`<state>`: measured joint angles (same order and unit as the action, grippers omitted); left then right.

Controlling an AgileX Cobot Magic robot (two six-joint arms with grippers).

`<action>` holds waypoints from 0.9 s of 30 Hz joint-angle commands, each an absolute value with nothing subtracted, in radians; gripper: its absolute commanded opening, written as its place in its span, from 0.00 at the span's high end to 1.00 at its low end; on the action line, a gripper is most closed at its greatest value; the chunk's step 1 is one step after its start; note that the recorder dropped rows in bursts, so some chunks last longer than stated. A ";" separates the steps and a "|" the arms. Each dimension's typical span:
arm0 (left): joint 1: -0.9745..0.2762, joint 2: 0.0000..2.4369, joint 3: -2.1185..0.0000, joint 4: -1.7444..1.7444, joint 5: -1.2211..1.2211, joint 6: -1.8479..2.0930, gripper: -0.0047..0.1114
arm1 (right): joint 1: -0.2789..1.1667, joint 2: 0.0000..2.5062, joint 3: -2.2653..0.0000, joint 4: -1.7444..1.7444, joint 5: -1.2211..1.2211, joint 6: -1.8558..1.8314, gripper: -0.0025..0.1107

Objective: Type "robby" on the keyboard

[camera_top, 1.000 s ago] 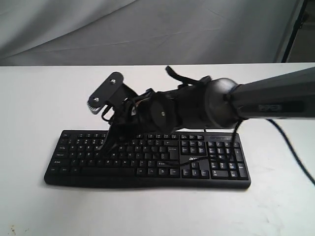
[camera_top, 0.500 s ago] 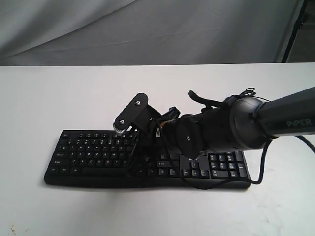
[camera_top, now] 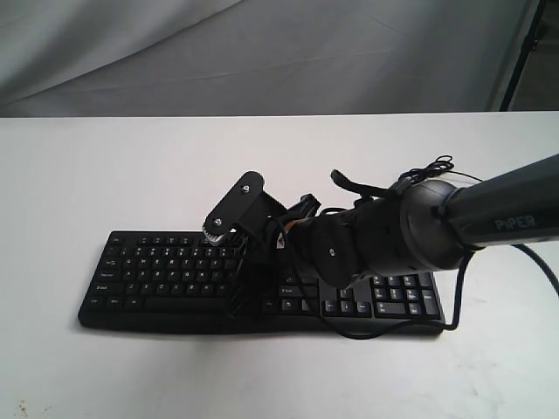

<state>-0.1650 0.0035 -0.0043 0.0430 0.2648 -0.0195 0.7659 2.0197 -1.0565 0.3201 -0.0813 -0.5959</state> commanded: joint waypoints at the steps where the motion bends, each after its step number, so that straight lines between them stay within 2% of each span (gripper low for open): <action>1: -0.171 0.000 0.000 0.048 0.258 -0.022 0.96 | 0.758 2.030 -1.061 0.307 -0.100 -0.599 0.98; 27: -0.171 0.000 0.000 0.048 0.258 -0.022 0.96 | 0.758 2.054 -1.072 0.307 -0.073 -0.601 0.98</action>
<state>-0.1650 0.0035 -0.0043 0.0430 0.2648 -0.0195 0.7659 2.0499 -1.0655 0.3163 -0.0748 -0.5993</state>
